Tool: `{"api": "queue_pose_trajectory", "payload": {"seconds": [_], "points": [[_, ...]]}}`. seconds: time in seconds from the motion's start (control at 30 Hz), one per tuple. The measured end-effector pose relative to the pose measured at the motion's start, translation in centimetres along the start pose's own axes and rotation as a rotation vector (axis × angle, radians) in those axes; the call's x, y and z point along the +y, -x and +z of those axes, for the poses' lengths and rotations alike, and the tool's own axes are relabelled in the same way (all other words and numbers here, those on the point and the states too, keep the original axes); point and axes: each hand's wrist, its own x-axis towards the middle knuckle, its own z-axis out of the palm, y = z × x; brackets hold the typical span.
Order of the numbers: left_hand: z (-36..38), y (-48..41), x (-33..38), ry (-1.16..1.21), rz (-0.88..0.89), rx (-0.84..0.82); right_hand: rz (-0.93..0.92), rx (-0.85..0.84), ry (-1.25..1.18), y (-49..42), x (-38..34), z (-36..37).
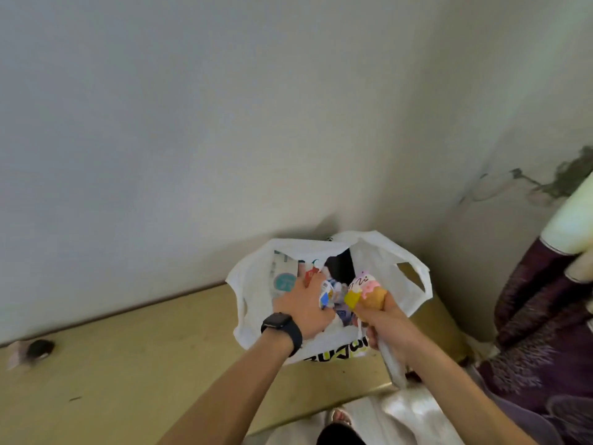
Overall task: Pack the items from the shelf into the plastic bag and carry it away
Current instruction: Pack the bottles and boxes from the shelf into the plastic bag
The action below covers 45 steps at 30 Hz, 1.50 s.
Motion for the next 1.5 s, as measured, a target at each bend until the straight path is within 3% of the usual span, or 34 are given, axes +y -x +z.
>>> {"api": "queue_pose_trajectory", "payload": {"seconds": [0.1, 0.2, 0.43, 0.57, 0.67, 0.8, 0.87, 1.1, 1.33, 1.5], "points": [[3.0, -1.9, -0.7, -0.055, -0.091, -0.133, -0.012, 0.024, 0.136, -2.2, -0.4, 0.4], [4.4, -2.3, -0.9, -0.019, -0.084, -0.132, 0.047, -0.007, 0.209, -4.1, -0.8, 1.0], [0.3, 0.0, -3.1, -0.384, 0.054, 0.127, 0.135, 0.013, 0.402, -7.5, -1.8, 3.0], [-3.3, 1.6, -6.4, -0.477, -0.051, 0.305, 0.043, 0.075, 0.545, -9.0, -1.9, 4.6], [-4.1, 2.5, -8.9, -0.439, -0.208, 0.298, -0.049, 0.086, 0.606, -10.1, -1.3, 4.8], [-4.2, 3.4, -10.3, -0.181, -0.422, 0.182, -0.166, 0.051, 0.843, -10.3, -1.3, 4.6], [-4.5, 3.5, -10.7, 0.016, -0.422, 0.174, -0.212, 0.047, 0.977, -9.1, -2.1, 5.0], [-10.8, 2.5, -6.7, 0.946, -0.272, 0.475, -0.307, 0.025, 1.368, -8.6, -1.2, 5.9], [-12.3, 1.4, -3.5, 0.846, -0.105, 0.308, -0.418, 0.007, 1.583, -8.8, -0.6, 4.6], [-11.5, 2.2, -5.7, 0.732, -0.104, 0.261, -0.446, -0.092, 1.386, -7.8, -1.5, 4.1]]}}
